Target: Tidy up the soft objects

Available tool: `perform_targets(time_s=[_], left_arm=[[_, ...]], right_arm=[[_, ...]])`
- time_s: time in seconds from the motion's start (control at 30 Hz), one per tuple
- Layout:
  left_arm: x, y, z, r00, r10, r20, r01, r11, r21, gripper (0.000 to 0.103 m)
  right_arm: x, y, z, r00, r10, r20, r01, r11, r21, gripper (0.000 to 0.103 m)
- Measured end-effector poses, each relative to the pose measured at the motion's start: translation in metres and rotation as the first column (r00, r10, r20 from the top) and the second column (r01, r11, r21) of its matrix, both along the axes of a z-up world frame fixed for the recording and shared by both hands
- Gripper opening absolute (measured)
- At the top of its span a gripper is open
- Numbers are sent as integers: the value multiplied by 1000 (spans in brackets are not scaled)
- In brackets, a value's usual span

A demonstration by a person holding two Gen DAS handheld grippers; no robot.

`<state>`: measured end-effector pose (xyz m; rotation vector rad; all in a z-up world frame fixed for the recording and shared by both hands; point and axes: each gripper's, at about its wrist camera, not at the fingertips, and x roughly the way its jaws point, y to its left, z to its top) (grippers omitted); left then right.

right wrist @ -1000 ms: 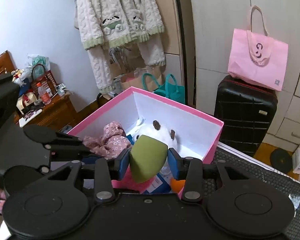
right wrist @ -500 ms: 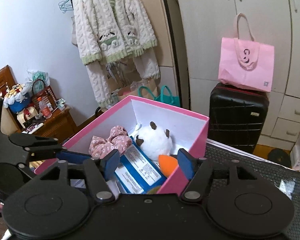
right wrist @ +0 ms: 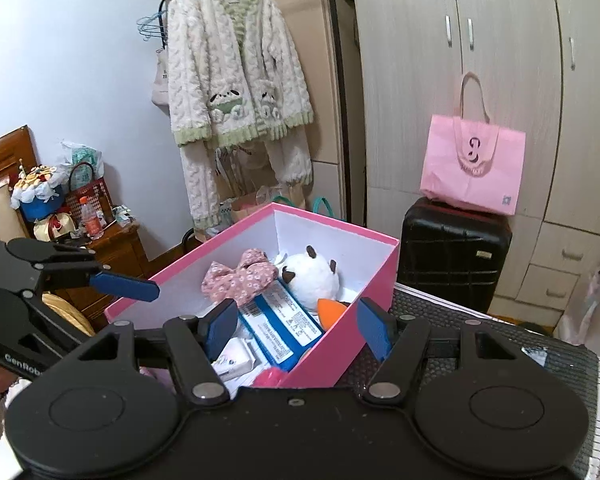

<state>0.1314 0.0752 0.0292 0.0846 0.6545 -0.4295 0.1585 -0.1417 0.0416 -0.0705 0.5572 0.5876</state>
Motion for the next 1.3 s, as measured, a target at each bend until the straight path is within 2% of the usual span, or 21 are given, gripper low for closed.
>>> perform_targets(time_s=[0.07,0.2,0.23,0.37,0.43,0.47,0.6,0.73,0.83,1.03,1.17,1.3], left_arm=[[-8,-1,3,1000,8,7,-8,1000,-2,77],[-20,-2,7,999,44,22,-44,999,-9,94],[-23,-3,8,998,57,31,-57,998,-9,96],[-33,-8,10,994,101,33,-102,994,24,103],[-35,-12,10,991,132,10,-132,990,56,103],[-36,-14,10,989,148,2,-148,987,67,103],[-46,-19,10,984,176,4,-175,981,87,103],[-72,-32,9,962,228,151,-245,963,109,103],[-85,-41,7,951,246,185,-267,959,97,103],[-96,-43,3,962,225,155,-232,972,27,103],[-98,-40,-5,948,274,162,-279,960,10,103],[-96,-37,-15,947,293,130,-296,955,2,103]], right_arm=[[-10,-1,2,1000,-6,10,6,1000,-12,72],[-22,-4,4,997,-77,19,78,996,-51,97],[-24,-5,3,995,-96,20,97,993,-68,99],[-28,-4,-1,981,-193,-24,185,964,-190,101],[-31,-3,-1,976,-213,-43,195,947,-256,101],[-36,-6,-1,976,-214,-37,197,946,-259,101],[-62,-23,1,961,-275,17,273,941,-198,101],[-89,-37,-2,942,-331,47,335,934,-125,101],[-100,-38,-9,934,-355,37,357,928,-111,101],[-113,-35,-13,908,-413,73,419,891,-175,101],[-127,-36,-12,899,-428,96,438,886,-150,101],[-140,-33,-14,885,-448,124,463,874,-145,101]])
